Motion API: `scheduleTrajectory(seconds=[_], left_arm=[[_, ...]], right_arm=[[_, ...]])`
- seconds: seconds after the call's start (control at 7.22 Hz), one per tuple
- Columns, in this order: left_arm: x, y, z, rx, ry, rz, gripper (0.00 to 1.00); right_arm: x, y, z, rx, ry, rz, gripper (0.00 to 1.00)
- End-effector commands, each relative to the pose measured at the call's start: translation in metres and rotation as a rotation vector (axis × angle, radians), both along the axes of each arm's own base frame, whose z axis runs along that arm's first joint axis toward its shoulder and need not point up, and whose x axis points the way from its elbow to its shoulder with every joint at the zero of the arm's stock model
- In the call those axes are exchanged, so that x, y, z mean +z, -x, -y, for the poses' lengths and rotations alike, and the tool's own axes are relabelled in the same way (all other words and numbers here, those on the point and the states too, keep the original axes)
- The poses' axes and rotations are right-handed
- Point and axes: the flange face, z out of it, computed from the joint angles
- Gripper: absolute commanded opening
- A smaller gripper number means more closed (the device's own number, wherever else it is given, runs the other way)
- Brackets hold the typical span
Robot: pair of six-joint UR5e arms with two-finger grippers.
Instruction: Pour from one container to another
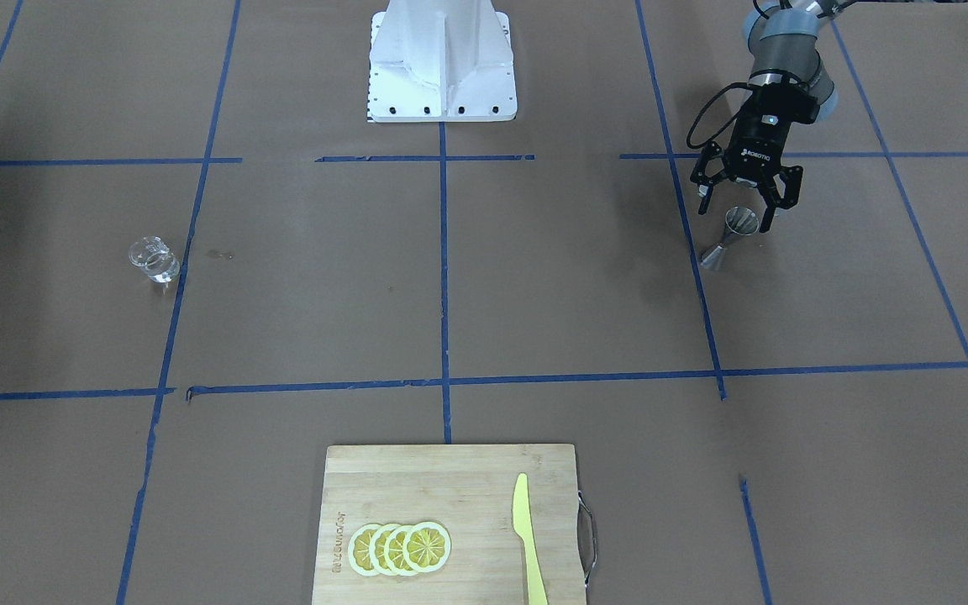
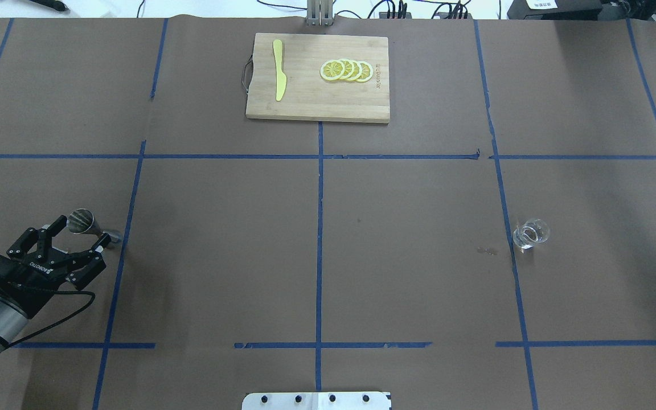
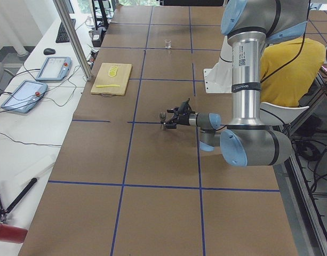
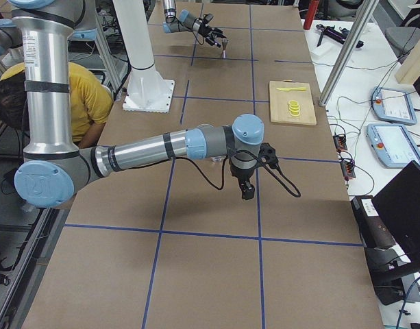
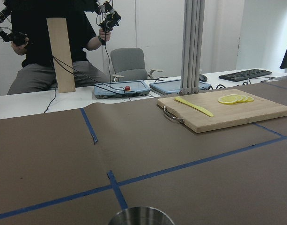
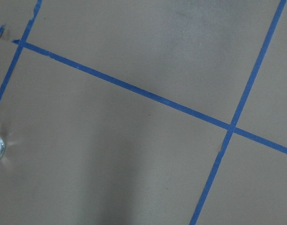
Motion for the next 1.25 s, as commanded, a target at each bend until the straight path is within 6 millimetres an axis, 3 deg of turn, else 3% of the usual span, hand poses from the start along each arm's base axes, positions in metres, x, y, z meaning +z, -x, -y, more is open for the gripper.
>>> scheduleTrajectory(seconds=[0.0, 1.11], left_arm=[[0.015, -0.003, 0.001, -0.017, 0.009, 0.025, 1.00], [0.014, -0.035, 0.004, -0.017, 0.026, 0.055, 1.00]], right_arm=[[-0.004, 0.000, -0.003, 0.001, -0.007, 0.002, 1.00], [-0.005, -0.001, -0.005, 0.002, -0.008, 0.001, 1.00]])
